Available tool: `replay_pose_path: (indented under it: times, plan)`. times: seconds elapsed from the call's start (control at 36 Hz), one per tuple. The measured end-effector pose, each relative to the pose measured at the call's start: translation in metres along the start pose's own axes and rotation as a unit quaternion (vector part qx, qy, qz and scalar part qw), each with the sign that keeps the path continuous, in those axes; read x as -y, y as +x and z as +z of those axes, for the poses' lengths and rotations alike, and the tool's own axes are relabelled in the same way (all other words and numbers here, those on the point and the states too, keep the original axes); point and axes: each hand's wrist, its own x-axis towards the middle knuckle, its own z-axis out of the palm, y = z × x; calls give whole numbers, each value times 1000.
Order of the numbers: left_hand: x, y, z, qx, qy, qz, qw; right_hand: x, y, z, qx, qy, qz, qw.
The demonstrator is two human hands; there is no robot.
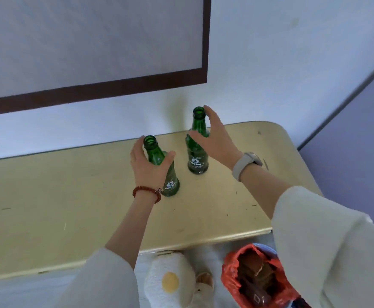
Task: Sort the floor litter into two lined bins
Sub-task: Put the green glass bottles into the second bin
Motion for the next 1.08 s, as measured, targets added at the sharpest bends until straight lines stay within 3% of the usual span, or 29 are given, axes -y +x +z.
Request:
replay_pose_path:
  times: [0.08, 0.17, 0.36, 0.53, 0.78, 1.0, 1.08]
  plan:
    - [-12, 15, 5, 22, -33, -33, 999, 11, 18, 7, 8, -1, 29, 1000]
    - [-12, 18, 8, 11, -58, -55, 997, 9, 17, 9, -33, -6, 42, 999]
    - [-18, -11, 18, 43, -58, -9, 997, -6, -40, -37, -137, 23, 61, 988]
    - [-49, -64, 41, 168, -71, 21, 983, -22, -118, -106, -225, -13, 85, 971]
    - [-65, -152, 93, 376, -77, 50, 922, -94, -239, -163, -286, -46, 226, 930]
    - [-3, -227, 155, 520, -24, 17, 854, -199, -338, -143, -323, -28, 367, 872]
    - [44, -246, 184, 533, -10, 2, 846, -246, -357, -122, -321, -8, 416, 851]
